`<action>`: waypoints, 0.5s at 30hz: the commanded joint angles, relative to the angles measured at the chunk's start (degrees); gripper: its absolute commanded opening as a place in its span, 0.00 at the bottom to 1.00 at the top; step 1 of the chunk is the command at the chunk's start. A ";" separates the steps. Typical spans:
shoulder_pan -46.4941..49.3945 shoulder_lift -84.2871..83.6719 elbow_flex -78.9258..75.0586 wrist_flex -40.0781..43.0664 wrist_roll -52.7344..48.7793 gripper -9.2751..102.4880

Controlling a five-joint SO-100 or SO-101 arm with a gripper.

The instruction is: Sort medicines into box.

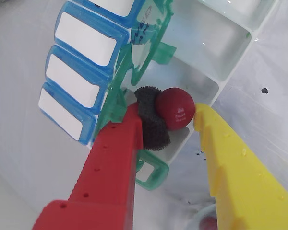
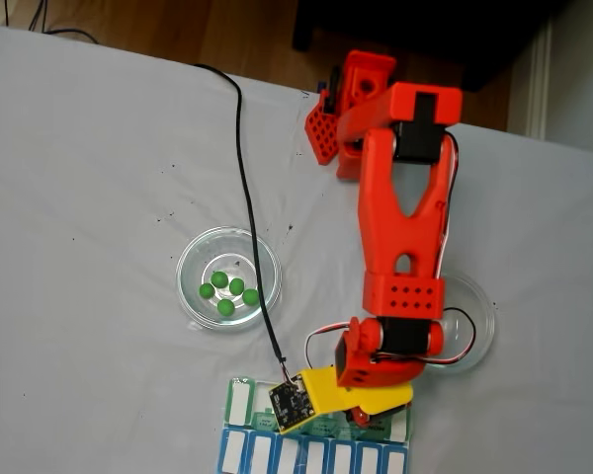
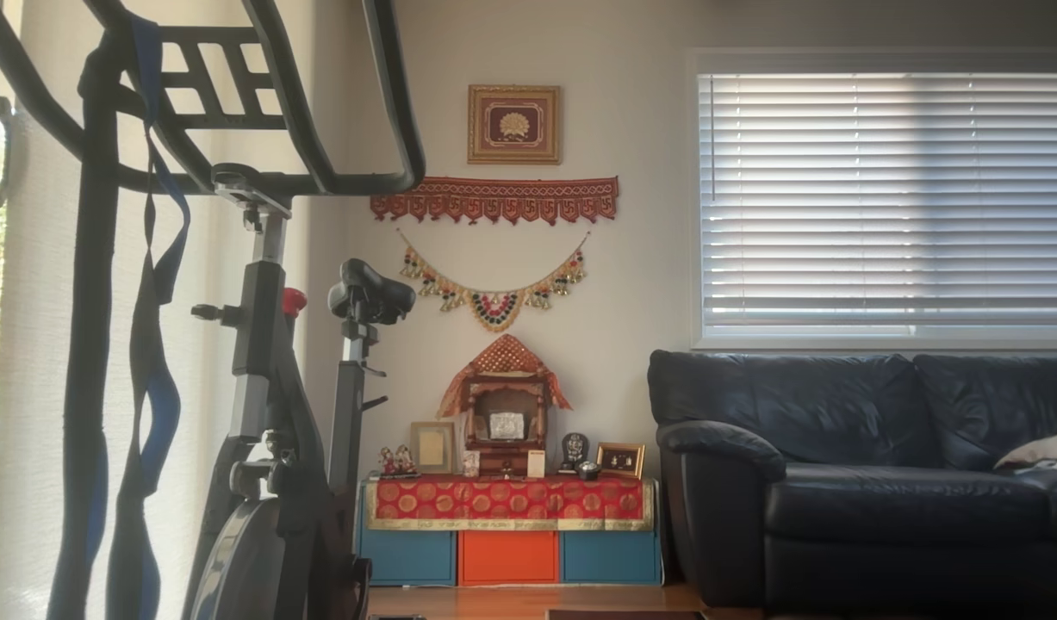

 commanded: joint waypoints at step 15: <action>-0.26 6.15 -3.34 0.35 -0.79 0.31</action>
